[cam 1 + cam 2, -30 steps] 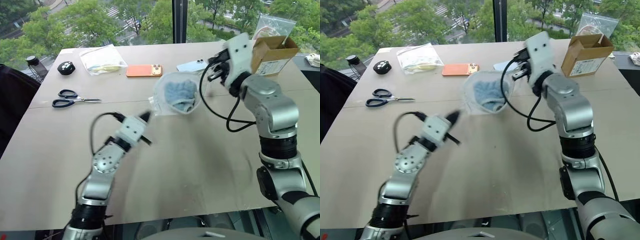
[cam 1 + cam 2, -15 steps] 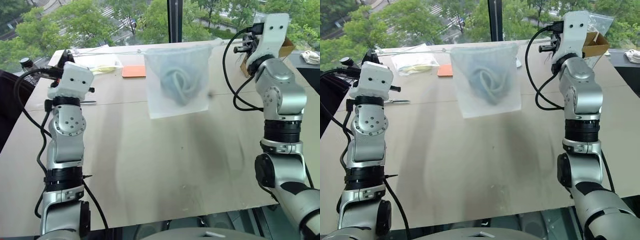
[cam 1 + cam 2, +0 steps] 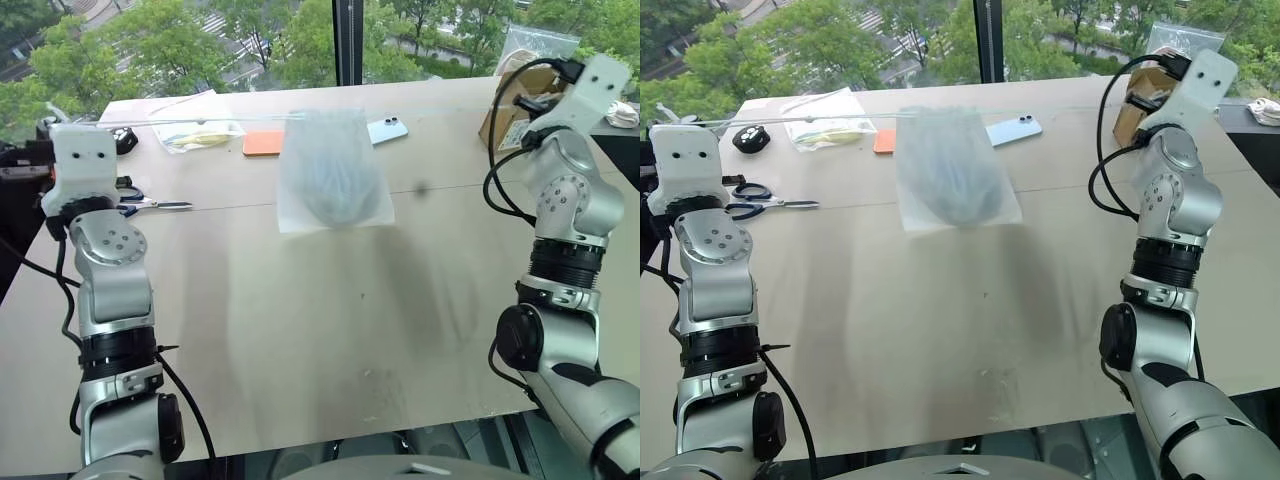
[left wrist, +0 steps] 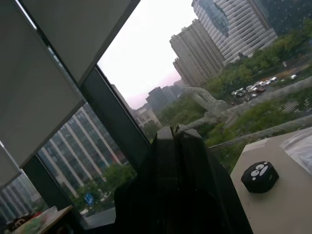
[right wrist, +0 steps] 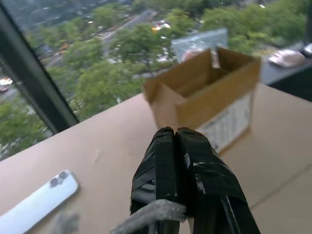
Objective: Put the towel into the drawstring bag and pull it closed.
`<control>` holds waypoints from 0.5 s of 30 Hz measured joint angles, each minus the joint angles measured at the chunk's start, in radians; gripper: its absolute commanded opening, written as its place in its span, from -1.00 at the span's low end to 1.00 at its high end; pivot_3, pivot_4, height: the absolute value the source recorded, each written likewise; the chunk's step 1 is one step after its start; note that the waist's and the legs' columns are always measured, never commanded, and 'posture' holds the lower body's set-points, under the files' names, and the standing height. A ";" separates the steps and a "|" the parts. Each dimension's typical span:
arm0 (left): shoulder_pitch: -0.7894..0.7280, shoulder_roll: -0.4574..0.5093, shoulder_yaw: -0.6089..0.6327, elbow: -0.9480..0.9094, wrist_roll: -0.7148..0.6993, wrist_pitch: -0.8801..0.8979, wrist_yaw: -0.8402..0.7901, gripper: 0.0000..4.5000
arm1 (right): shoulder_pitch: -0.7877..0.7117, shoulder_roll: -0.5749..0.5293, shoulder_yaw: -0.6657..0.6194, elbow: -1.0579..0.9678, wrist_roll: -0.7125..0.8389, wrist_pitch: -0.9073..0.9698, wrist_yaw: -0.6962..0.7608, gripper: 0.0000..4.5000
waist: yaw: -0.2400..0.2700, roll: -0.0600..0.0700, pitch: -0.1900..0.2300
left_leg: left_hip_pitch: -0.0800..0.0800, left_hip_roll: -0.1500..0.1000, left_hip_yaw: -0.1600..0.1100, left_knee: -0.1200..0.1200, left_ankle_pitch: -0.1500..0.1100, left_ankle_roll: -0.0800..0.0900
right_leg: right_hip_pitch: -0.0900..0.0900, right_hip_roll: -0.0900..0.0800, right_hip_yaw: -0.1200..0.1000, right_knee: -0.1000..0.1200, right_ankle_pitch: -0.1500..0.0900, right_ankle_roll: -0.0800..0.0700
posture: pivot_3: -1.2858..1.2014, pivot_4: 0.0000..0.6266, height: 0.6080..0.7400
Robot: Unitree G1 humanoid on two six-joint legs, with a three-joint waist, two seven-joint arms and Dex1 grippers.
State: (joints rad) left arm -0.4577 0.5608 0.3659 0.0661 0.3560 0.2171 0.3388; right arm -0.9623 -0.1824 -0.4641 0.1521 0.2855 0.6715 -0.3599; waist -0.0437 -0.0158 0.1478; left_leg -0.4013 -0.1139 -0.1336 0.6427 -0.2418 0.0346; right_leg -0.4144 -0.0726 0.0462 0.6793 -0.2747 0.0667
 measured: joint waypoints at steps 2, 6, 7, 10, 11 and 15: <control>0.002 0.006 0.066 0.026 0.019 0.080 0.076 -0.98 | -0.002 -0.005 -0.078 0.014 0.003 -0.014 -0.079 -1.00 | -0.001 0.000 0.000 | 0.000 0.000 0.000 0.000 0.000 0.000 | 0.000 0.000 0.000 0.000 0.000 0.000 | 0.03 -0.52 0.91; 0.014 0.016 0.155 0.045 0.037 0.179 0.157 -0.98 | 0.002 -0.016 -0.182 0.016 0.012 -0.033 -0.172 -1.00 | -0.001 0.000 0.000 | 0.000 0.000 0.000 0.000 0.000 0.000 | 0.000 0.000 0.000 0.000 0.000 0.000 | 0.03 -0.52 0.91; 0.009 0.007 0.150 0.040 0.031 0.180 0.155 -0.98 | 0.002 -0.002 -0.181 0.017 0.020 -0.031 -0.176 -1.00 | 0.000 0.000 0.000 | 0.001 0.000 0.001 0.001 0.000 0.000 | 0.000 0.000 0.000 0.002 0.000 0.000 | 0.03 -0.52 0.91; 0.013 -0.017 0.108 0.028 -0.035 0.132 0.067 -0.98 | 0.002 0.003 -0.161 0.024 0.040 -0.017 -0.143 -1.00 | 0.001 0.000 0.000 | 0.001 0.000 0.001 0.002 0.000 0.000 | 0.000 0.000 0.000 0.004 0.000 0.000 | 0.03 -0.52 0.91; 0.017 -0.019 0.088 0.025 -0.055 0.111 0.029 -0.98 | 0.002 0.002 -0.153 0.024 0.045 -0.014 -0.128 -1.00 | 0.002 0.000 0.000 | 0.001 0.000 0.001 0.003 0.000 0.000 | 0.001 0.000 -0.001 0.004 0.000 0.000 | 0.03 -0.52 0.91; 0.030 -0.090 0.003 -0.035 -0.268 -0.018 -0.238 -0.98 | 0.002 0.004 -0.102 0.024 0.071 0.017 -0.071 -1.00 | 0.004 0.000 0.000 | -0.001 0.000 0.001 0.004 0.000 0.000 | 0.001 -0.001 -0.002 0.002 0.000 0.000 | 0.03 -0.52 0.91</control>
State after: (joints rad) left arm -0.4272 0.4712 0.3685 0.0312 0.0877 0.1986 0.1008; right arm -0.9601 -0.1788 -0.5658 0.1758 0.3564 0.6889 -0.4306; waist -0.0400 -0.0157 0.1475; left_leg -0.4020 -0.1140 -0.1331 0.6471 -0.2418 0.0347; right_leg -0.4135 -0.0738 0.0446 0.6816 -0.2745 0.0666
